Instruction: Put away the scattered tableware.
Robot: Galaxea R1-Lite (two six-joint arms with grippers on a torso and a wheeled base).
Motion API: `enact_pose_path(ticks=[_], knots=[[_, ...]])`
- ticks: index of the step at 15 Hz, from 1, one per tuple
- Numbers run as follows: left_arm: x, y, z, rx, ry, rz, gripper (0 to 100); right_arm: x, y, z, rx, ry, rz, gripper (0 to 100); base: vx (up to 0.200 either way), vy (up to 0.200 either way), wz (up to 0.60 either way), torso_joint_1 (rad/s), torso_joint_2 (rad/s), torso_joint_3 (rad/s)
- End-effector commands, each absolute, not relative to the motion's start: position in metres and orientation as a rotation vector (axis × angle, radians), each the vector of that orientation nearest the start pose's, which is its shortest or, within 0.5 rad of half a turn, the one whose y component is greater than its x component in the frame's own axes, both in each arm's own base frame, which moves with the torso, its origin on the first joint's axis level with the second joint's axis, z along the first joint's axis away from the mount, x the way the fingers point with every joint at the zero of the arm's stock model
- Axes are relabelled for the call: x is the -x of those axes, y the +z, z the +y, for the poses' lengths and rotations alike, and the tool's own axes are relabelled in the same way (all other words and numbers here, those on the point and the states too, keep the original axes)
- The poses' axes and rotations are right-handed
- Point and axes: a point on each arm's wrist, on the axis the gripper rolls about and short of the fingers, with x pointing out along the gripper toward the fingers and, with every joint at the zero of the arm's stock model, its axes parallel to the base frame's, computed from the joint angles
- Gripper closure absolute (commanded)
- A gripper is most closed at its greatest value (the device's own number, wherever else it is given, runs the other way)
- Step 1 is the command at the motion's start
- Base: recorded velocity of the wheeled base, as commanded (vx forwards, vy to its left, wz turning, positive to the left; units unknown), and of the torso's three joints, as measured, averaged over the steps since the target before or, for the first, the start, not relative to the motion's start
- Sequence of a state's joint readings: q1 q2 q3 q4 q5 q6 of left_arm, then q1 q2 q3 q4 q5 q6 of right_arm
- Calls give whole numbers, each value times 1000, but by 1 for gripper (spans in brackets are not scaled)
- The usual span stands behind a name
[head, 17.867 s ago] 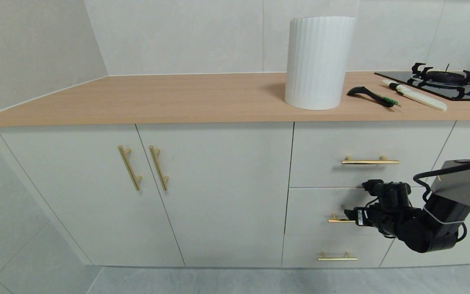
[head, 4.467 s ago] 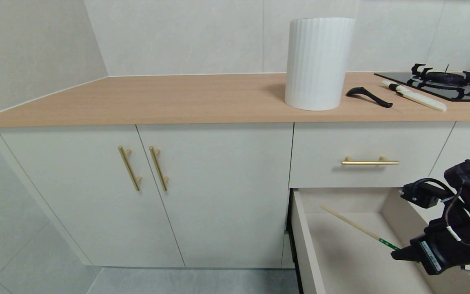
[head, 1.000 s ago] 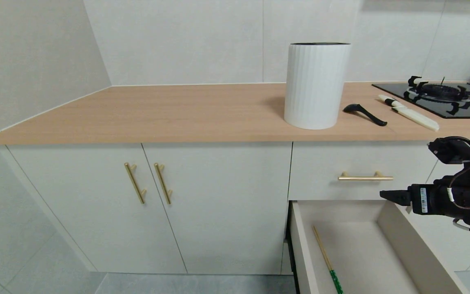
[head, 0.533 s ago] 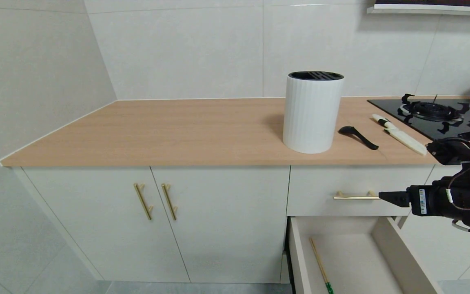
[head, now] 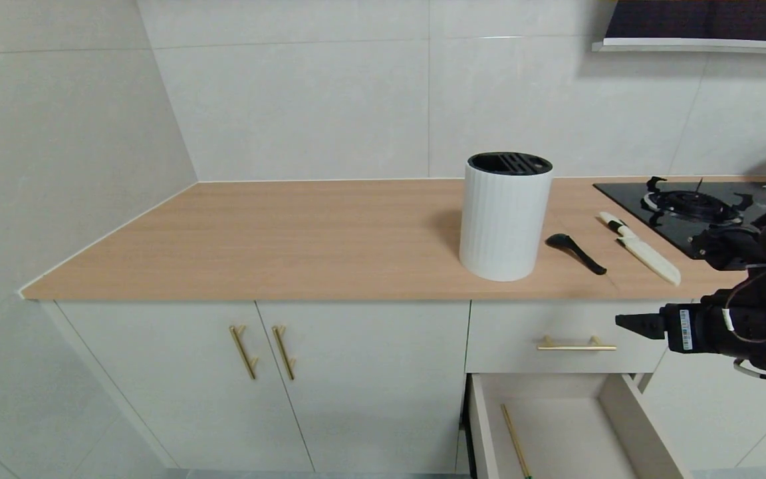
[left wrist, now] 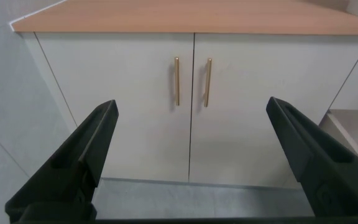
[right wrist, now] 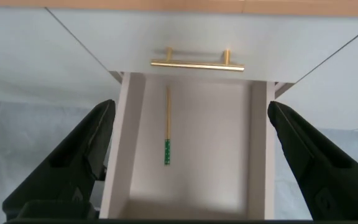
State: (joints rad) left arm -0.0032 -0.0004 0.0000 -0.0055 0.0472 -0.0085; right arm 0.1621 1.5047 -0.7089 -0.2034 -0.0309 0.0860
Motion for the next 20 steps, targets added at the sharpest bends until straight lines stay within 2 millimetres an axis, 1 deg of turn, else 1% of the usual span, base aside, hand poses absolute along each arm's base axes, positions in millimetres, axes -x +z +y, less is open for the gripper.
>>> enact_pose_path(ticks=[1,2,3,4,5,6,8,9,10,11,13,14,15,16,17,19,20], knots=[[23,76,1,9,44,-6,0,-248,168,39,-6,107,580,0,0,0,0,41,-80,-32],[23,76,1,9,44,-6,0,-259,172,38,-9,109,523,0,0,0,0,0,0,0],[23,76,1,8,44,-6,0,-278,175,37,-15,103,471,0,0,0,0,0,0,0],[23,76,1,9,44,-6,0,-293,176,35,-11,97,460,0,0,0,0,0,0,0],[23,76,1,9,44,-6,0,-301,177,32,-4,90,455,0,0,0,0,0,0,0],[23,76,1,9,44,-6,0,-326,169,23,31,97,462,0,0,0,0,0,0,0],[23,76,1,9,44,-6,0,-352,162,10,51,159,457,0,0,0,0,0,0,0],[23,76,1,8,44,-6,0,-360,160,6,60,183,453,0,0,0,0,0,0,0],[23,76,1,8,44,-6,0,-377,155,-2,75,217,443,0,0,0,0,0,0,0],[23,76,1,9,44,-6,0,-388,151,-5,83,231,437,0,0,0,0,0,0,0],[23,76,1,9,44,-6,0,-405,145,-6,98,242,428,0,0,0,0,0,0,0],[23,76,1,9,44,-6,0,-410,141,-5,97,247,433,0,0,0,0,0,0,0],[23,76,1,9,44,-6,0,-410,141,-5,97,247,433,0,0,0,0,0,0,0],[23,76,1,9,44,-6,0,-424,131,-4,98,253,435,0,0,0,0,0,0,0],[23,76,1,9,44,-6,0,-428,129,-3,98,261,431,0,0,0,0,0,0,0],[23,76,1,9,44,-6,0,-428,129,-3,98,261,431,0,0,0,0,0,0,0],[23,76,1,9,44,-6,0,-441,117,2,98,275,441,0,0,0,0,0,0,0]])
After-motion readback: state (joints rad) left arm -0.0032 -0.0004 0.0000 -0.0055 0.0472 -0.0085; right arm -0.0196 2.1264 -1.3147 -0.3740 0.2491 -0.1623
